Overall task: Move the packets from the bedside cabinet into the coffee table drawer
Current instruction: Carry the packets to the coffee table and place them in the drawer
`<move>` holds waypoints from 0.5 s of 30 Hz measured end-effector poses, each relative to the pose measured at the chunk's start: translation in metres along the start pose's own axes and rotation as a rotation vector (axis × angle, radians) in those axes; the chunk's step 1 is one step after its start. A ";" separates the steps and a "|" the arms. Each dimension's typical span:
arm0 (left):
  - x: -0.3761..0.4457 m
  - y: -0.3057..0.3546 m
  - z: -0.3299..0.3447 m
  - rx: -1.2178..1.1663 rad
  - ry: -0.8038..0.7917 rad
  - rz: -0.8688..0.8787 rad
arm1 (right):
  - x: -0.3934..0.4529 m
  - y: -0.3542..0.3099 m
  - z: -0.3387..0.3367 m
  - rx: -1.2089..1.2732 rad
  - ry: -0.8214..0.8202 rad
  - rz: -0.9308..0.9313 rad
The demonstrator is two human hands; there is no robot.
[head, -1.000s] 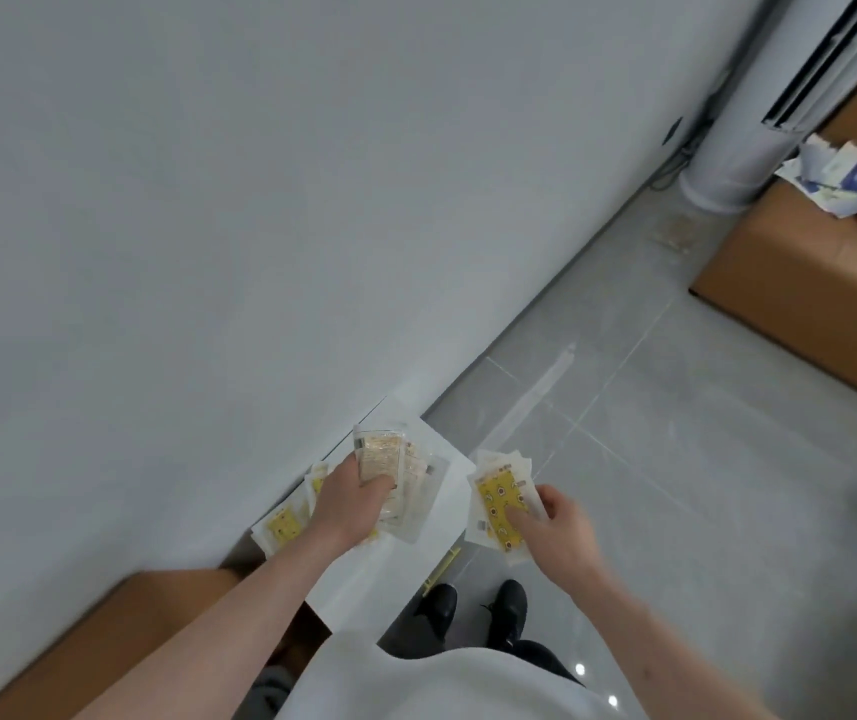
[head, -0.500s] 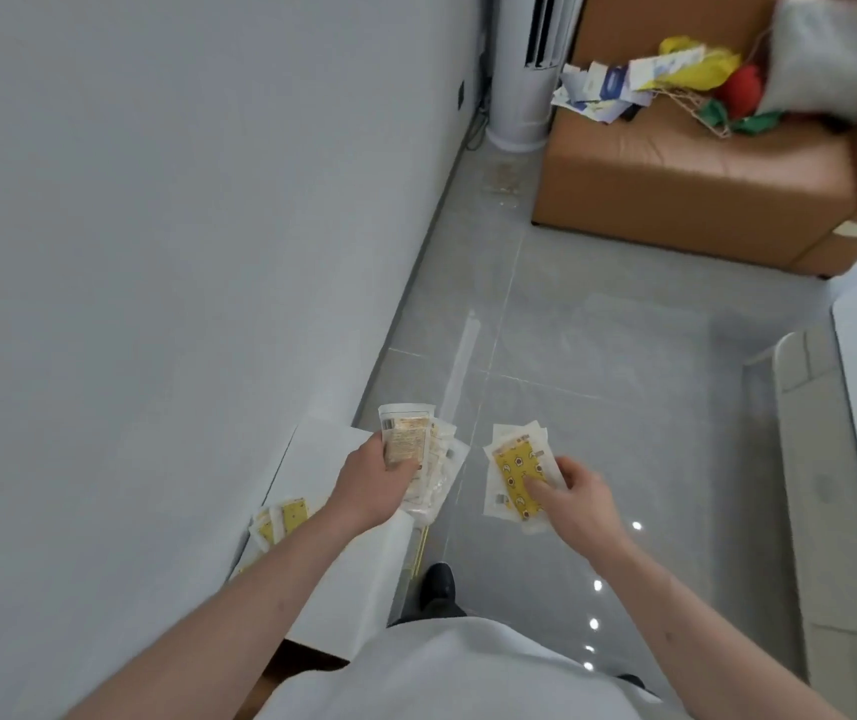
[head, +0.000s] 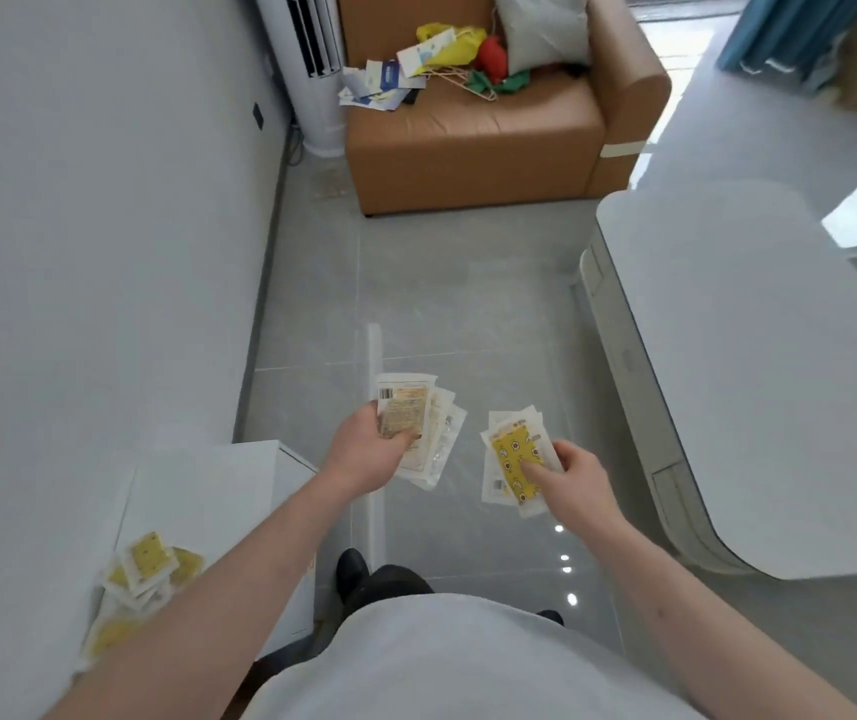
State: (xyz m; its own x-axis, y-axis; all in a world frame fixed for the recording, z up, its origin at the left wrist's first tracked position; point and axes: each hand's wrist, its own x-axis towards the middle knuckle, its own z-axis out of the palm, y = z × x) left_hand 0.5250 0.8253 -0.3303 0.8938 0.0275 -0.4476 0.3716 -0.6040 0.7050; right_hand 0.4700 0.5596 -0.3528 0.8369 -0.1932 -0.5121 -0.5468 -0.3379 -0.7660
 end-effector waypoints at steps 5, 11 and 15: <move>-0.022 0.059 0.097 0.003 -0.100 0.062 | -0.015 0.061 -0.104 0.033 0.094 0.044; -0.024 0.134 0.175 0.086 -0.198 0.125 | -0.016 0.106 -0.193 0.129 0.181 0.074; -0.009 0.179 0.220 0.151 -0.247 0.164 | -0.011 0.125 -0.248 0.173 0.241 0.084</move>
State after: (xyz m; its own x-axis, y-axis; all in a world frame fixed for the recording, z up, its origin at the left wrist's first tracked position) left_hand 0.5286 0.5420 -0.3208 0.8439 -0.2629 -0.4677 0.1696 -0.6963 0.6975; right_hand 0.3987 0.2907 -0.3468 0.7592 -0.4334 -0.4857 -0.5933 -0.1540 -0.7901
